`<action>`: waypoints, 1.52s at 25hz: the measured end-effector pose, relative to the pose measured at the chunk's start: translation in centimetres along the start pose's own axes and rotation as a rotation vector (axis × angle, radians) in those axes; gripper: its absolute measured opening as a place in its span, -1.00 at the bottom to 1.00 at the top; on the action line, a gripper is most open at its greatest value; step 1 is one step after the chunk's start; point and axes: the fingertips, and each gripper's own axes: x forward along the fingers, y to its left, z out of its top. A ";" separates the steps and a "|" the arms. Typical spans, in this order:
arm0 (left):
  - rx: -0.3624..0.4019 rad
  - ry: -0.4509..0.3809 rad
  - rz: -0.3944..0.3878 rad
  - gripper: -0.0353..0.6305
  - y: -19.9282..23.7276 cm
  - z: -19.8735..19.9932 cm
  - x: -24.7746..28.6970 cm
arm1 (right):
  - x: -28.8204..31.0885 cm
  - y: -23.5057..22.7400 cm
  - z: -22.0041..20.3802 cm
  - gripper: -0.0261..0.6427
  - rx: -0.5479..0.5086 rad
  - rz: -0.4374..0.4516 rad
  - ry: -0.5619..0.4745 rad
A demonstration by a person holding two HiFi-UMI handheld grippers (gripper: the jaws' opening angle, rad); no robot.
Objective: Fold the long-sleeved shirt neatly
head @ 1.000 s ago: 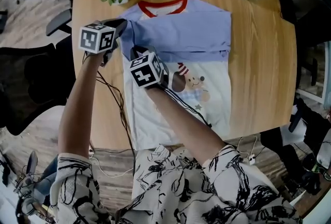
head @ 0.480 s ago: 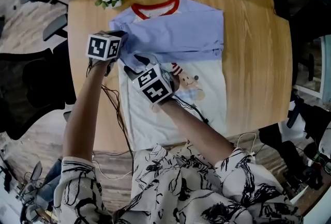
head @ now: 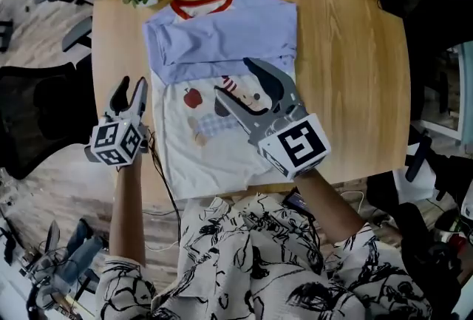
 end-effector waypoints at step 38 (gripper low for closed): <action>-0.211 0.078 -0.064 0.06 -8.1 -28.6 -28.0 | -30.8 4.1 -30.9 0.08 0.125 -0.506 0.452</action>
